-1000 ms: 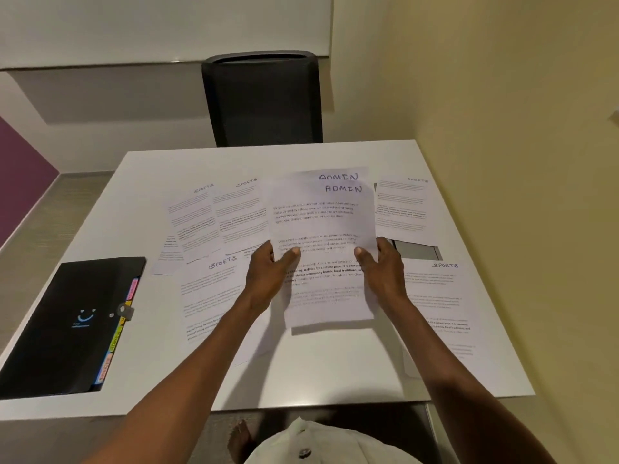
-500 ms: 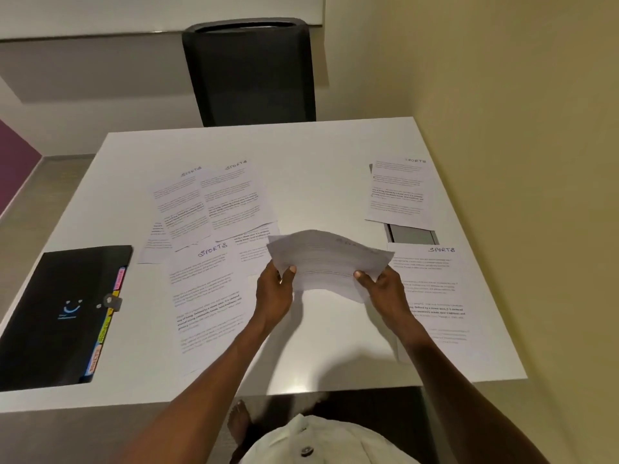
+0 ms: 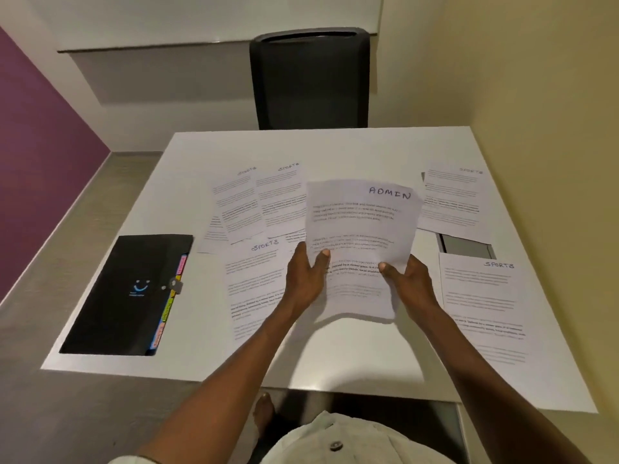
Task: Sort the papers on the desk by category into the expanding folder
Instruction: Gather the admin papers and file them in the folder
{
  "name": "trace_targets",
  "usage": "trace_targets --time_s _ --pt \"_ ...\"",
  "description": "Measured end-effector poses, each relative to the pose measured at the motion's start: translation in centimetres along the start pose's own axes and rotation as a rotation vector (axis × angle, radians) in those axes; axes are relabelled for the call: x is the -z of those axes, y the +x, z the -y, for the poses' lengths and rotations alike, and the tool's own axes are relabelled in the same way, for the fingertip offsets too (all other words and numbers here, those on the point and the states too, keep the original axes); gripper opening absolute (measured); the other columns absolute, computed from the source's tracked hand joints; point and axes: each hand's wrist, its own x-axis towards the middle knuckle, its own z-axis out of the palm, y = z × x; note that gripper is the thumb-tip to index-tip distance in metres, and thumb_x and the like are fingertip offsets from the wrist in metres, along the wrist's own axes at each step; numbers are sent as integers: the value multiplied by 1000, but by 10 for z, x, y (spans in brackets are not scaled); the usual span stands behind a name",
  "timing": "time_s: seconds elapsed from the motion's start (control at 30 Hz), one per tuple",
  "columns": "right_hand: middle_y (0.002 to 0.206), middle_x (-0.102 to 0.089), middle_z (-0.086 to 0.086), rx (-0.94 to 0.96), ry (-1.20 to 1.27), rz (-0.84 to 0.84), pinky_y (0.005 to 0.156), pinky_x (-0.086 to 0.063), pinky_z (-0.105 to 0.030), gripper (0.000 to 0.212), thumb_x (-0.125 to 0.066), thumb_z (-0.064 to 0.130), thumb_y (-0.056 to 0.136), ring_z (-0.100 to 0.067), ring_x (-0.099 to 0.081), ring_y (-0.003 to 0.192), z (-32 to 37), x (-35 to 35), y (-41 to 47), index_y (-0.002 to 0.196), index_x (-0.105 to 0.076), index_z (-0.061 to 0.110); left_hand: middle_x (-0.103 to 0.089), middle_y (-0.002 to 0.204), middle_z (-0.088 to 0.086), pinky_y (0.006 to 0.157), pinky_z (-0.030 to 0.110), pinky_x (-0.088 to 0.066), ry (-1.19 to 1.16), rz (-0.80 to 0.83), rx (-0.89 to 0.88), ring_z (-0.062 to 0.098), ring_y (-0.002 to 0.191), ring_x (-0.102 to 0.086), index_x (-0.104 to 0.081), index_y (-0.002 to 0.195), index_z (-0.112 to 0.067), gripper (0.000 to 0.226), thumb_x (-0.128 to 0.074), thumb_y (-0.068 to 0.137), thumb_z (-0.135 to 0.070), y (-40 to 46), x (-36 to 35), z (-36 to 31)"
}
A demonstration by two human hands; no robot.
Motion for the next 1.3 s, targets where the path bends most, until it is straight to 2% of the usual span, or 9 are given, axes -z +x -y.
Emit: trace_targets --time_s 0.17,0.4,0.5,0.7,0.87,0.97,1.07,1.2,1.3 --pt "102 -69 18 22 75 127 71 -49 -7 33 -69 17 89 10 -64 88 26 -56 6 121 -62 24 -71 113 -9 83 15 -52 -109 -1 39 0 102 -68 -64 127 -15 35 -68 92 -16 13 78 6" --pt "100 -73 10 -40 76 275 82 -54 -24 19 -67 28 91 -7 -69 91 41 -152 10 109 -69 21 -70 118 0 97 31 -53 -279 31 227 18 113 -66 -60 129 -8 35 -62 95 -5 34 171 49" --pt "72 -59 8 -7 -234 262 70 -42 -29 33 -47 37 101 -14 -57 70 27 -194 6 72 -53 22 -69 119 3 107 45 -45 -173 -107 246 23 114 -64 -62 128 -9 32 -63 95 -12 46 211 79" --pt "127 -53 3 252 -1164 653 88 -43 -40 34 -34 44 101 -22 -49 117 -43 -219 -13 107 -56 20 -65 122 2 96 37 -51 -205 -299 333 22 110 -63 -58 131 -12 32 -54 100 -9 66 287 96" --pt "141 -48 7 355 -1379 583 88 -40 -41 44 -23 44 97 -19 -47 122 -65 -190 -15 112 -58 22 -64 108 -4 78 26 -53 -198 -356 317 13 94 -63 -56 131 -13 31 -54 101 -12 88 318 91" --pt "111 -63 0 288 -1403 494 79 -45 -34 67 -8 52 84 -20 -60 103 -65 -166 -13 106 -63 22 -64 109 -4 68 19 -49 -212 -351 318 10 89 -62 -55 132 -13 32 -54 101 -13 95 315 85" --pt "86 -70 -3 178 -1444 323 70 -48 -32 42 -35 38 92 -23 -67 87 -61 -142 -2 86 -73 19 -64 105 -6 62 15 -48 -231 -329 332 3 83 -60 -55 131 -15 30 -53 101 -12 98 301 79" --pt "45 -52 -7 157 -1489 31 47 -48 -32 36 -36 21 72 -24 -54 42 -63 -125 18 50 -60 7 -65 109 -5 62 17 -50 -241 -289 353 2 87 -62 -57 131 -16 30 -53 101 -12 102 284 80" --pt "72 -68 -6 7 -1455 193 62 -49 -33 29 -45 29 84 -28 -65 70 -46 -136 32 78 -69 13 -67 111 -1 71 28 -56 -228 -297 382 12 93 -66 -58 129 -16 28 -55 100 -14 107 279 79"
